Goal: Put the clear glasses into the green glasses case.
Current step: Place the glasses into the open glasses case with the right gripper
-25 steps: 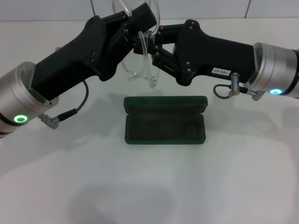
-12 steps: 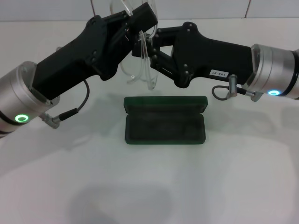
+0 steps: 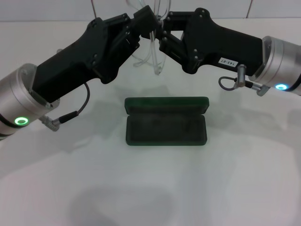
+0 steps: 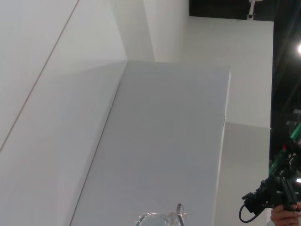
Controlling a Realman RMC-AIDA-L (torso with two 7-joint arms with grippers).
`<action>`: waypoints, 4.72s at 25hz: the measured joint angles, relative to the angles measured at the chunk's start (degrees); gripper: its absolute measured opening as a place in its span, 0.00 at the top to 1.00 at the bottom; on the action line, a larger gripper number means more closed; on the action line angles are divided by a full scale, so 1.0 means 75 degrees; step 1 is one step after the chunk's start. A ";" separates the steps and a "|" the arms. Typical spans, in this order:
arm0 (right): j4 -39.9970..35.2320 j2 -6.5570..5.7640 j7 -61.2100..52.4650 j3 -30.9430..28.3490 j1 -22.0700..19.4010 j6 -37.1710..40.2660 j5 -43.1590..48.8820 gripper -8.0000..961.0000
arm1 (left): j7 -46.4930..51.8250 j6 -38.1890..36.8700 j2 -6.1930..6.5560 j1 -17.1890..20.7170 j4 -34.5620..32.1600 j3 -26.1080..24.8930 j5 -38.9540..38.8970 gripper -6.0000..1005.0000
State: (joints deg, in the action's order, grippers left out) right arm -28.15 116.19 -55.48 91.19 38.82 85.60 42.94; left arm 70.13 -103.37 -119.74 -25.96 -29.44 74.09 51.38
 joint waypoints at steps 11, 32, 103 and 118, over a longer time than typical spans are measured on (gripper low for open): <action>0.0002 0.0000 0.0003 0.0090 0.0011 0.0089 -0.0003 0.87 | 0.0000 0.0015 0.0005 0.0002 0.0000 0.0000 -0.0020 0.96; -0.0053 -0.0062 0.0006 -0.0385 -0.0151 -0.0028 0.0021 0.87 | 0.0028 -0.0379 0.0130 0.0052 0.0088 -0.0103 -0.0038 0.96; -0.3889 0.0000 -0.9771 0.2685 0.2964 -0.2144 1.1694 0.87 | 0.0587 -0.0756 0.1412 0.1699 -0.0421 -0.2653 0.2407 0.96; -0.3936 -0.0001 -1.0043 0.2684 0.2931 -0.2155 1.2107 0.87 | 0.0586 -0.0759 0.1410 0.1728 -0.0410 -0.2649 0.2419 0.96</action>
State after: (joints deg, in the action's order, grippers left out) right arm -57.66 116.19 -130.80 111.32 60.80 69.43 133.74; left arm 74.53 -109.07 -109.16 -13.01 -32.52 54.22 69.52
